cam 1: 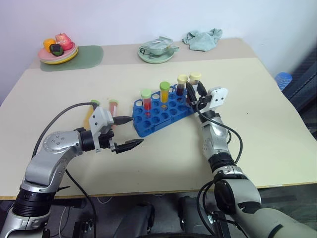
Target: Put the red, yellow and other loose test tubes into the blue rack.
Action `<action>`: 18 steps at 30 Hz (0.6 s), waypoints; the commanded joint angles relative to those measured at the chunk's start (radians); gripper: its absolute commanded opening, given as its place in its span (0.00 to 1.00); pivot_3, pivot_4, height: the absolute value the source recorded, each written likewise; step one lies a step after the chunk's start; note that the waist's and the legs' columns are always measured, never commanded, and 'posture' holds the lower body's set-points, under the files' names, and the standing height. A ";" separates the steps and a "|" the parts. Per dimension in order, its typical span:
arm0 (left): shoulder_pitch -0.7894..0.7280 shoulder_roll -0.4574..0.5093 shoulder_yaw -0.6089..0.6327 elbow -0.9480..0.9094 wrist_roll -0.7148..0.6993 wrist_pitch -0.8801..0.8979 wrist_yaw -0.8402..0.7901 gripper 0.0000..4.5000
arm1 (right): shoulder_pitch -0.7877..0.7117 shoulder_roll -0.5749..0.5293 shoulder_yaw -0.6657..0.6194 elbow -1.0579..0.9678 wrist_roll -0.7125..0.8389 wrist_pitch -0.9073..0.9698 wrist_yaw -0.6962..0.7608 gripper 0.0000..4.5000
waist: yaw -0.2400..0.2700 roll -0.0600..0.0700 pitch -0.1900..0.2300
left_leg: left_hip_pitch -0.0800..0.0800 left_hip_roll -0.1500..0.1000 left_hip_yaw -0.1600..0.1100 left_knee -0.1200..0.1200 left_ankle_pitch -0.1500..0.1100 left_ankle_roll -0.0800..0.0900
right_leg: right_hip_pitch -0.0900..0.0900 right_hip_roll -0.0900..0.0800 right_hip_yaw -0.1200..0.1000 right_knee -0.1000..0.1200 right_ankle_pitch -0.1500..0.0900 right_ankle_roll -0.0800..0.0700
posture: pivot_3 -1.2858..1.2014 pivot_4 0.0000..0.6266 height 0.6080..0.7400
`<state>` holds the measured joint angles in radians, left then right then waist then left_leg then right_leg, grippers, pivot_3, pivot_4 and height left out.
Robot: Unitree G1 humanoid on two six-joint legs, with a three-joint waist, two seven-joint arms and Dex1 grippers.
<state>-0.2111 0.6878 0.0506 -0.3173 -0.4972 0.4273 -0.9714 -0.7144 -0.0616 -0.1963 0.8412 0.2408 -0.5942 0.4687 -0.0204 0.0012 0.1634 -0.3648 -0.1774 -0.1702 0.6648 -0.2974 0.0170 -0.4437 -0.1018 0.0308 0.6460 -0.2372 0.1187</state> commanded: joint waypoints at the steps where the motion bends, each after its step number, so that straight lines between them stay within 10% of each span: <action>1: -0.017 -0.001 0.017 -0.026 -0.018 -0.006 0.004 1.00 | 0.025 0.018 -0.006 -0.002 0.023 -0.012 0.016 0.36 | 0.000 0.000 0.000 | 0.000 0.000 0.000 0.000 0.000 0.000 | 0.000 0.000 0.000 0.000 0.000 0.000 | 0.52 0.24 1.00; 8: -0.014 -0.023 0.046 -0.018 -0.049 -0.007 0.029 1.00 | 0.044 0.016 0.009 -0.031 -0.027 -0.097 -0.046 0.99 | -0.001 0.000 0.000 | 0.000 0.000 0.000 0.000 0.000 0.000 | 0.000 0.000 0.001 0.000 0.000 0.000 | 0.52 0.24 1.00; 18: -0.040 -0.184 0.267 -0.072 -0.168 0.087 0.415 1.00 | 0.154 -0.121 0.071 -0.472 -0.001 0.165 -0.004 0.99 | 0.004 0.000 0.000 | 0.000 0.000 0.001 0.000 0.000 0.000 | -0.001 0.001 0.002 0.000 0.000 0.000 | 0.52 0.24 1.00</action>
<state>-0.2485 0.5034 0.2602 -0.3417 -0.6580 0.4967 -0.6351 -0.5726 -0.1588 -0.1387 0.5025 0.2029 -0.5051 0.4375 -0.0165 0.0014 0.1637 -0.3649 -0.1769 -0.1696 0.6645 -0.2976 0.0166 -0.4445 -0.1013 0.0326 0.6458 -0.2371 0.1188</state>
